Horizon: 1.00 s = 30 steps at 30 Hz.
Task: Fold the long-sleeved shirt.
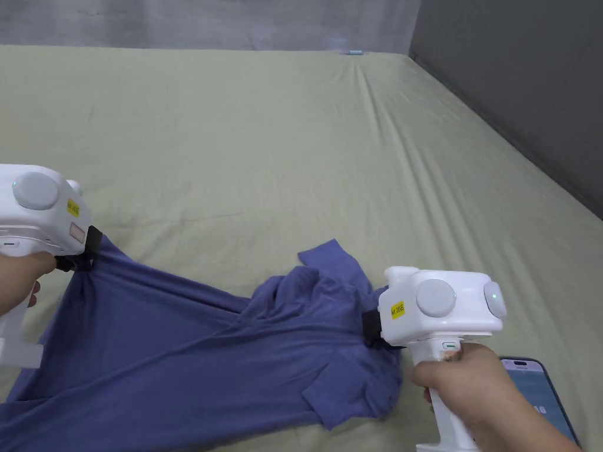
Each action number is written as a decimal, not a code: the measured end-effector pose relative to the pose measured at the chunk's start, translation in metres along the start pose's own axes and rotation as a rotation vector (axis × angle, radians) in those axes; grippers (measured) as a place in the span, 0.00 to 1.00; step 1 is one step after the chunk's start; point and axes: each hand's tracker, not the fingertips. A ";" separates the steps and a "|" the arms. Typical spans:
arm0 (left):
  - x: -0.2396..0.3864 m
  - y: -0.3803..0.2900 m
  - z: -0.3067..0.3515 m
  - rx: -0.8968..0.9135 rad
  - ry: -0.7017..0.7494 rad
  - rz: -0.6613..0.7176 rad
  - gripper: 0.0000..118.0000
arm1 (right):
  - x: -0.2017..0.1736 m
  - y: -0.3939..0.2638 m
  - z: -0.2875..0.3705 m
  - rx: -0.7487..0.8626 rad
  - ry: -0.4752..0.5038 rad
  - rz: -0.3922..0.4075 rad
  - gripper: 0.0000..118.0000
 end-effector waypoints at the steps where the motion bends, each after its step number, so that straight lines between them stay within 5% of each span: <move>1: 0.000 0.000 0.004 -0.001 -0.001 0.001 0.00 | -0.005 0.000 0.013 0.046 -0.050 0.037 0.05; 8: -0.005 0.019 0.085 0.070 -0.069 0.040 0.00 | -0.039 0.013 0.140 0.277 -0.071 0.346 0.04; 12: -0.022 0.056 0.160 0.201 -0.052 0.056 0.00 | -0.036 0.059 0.217 0.414 -0.167 0.433 0.04; 16: -0.065 0.095 0.222 0.287 -0.053 0.194 0.00 | -0.020 0.124 0.275 0.510 -0.277 0.407 0.04; 19: -0.087 0.118 0.257 0.336 -0.081 0.268 0.00 | -0.017 0.175 0.311 0.560 -0.246 0.335 0.04; 24: -0.096 0.161 0.300 0.429 -0.121 0.352 0.00 | -0.050 0.263 0.360 0.650 -0.328 0.377 0.04; 30: -0.094 0.212 0.344 0.572 -0.123 0.385 0.00 | -0.087 0.338 0.409 0.764 -0.346 0.310 0.04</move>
